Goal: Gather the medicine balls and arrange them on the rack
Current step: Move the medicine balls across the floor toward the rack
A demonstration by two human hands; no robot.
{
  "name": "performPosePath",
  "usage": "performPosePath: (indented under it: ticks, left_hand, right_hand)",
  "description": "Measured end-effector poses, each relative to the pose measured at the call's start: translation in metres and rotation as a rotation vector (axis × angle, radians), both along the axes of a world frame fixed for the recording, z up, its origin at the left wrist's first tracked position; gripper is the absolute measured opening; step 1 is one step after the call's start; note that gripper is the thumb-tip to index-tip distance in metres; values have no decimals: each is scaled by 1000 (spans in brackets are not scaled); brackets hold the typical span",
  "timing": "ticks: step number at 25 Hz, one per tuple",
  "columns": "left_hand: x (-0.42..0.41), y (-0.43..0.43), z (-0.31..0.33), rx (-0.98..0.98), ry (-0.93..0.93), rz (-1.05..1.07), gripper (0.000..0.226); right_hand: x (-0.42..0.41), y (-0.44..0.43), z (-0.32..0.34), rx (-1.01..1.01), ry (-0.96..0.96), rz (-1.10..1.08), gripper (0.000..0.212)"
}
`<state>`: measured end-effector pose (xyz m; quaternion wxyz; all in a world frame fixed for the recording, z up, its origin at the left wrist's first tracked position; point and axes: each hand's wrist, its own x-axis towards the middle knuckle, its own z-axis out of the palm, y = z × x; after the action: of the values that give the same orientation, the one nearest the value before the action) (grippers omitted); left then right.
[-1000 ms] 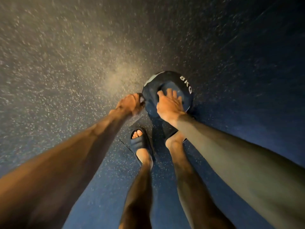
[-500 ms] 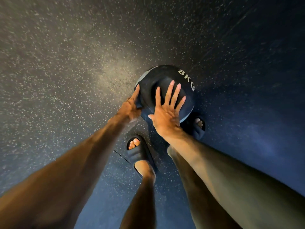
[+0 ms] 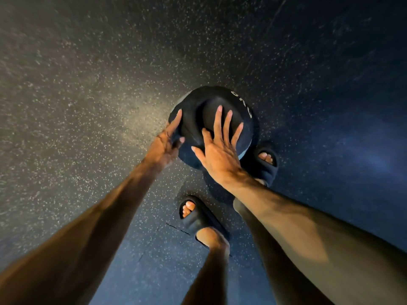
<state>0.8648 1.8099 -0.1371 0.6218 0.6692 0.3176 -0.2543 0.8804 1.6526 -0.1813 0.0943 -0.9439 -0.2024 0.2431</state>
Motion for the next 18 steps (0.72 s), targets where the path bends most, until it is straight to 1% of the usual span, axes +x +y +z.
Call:
performPosePath:
  ticks: [2,3,5,7,9,10,12,13,15,17,18]
  left_hand:
    - [26,-5,-4,51,-161,-113,54]
    - [40,-10,-10,139,-221,-202,57]
    - [70,-27,-21,393,-264,-351,60]
    - [90,-41,-32,528,-296,-457,66]
    - [104,-55,-40,608,-284,-537,74]
    - [111,-63,-42,614,-249,-525,79]
    - [128,-79,-42,564,-174,-439,91]
    - [139,-87,-43,552,-159,-424,96]
    - [163,-99,-43,580,-154,-489,98]
    - [191,-113,-40,632,-146,-578,95]
    - [206,-122,-39,660,-144,-610,93]
  right_hand:
    - [22,-3,2,53,8,-126,56]
    - [34,-6,2,82,31,-207,55]
    - [61,-16,2,137,83,-391,57]
    - [88,-28,-1,190,135,-584,61]
    - [117,-45,-6,254,180,-800,64]
    - [131,-56,-7,289,193,-917,64]
    - [153,-82,-11,363,222,-1115,62]
    - [157,-95,-14,400,247,-1171,63]
    - [147,-111,-13,489,257,-1174,64]
    - [123,-109,-7,545,161,-1091,69]
    - [113,-106,-5,539,105,-1053,75]
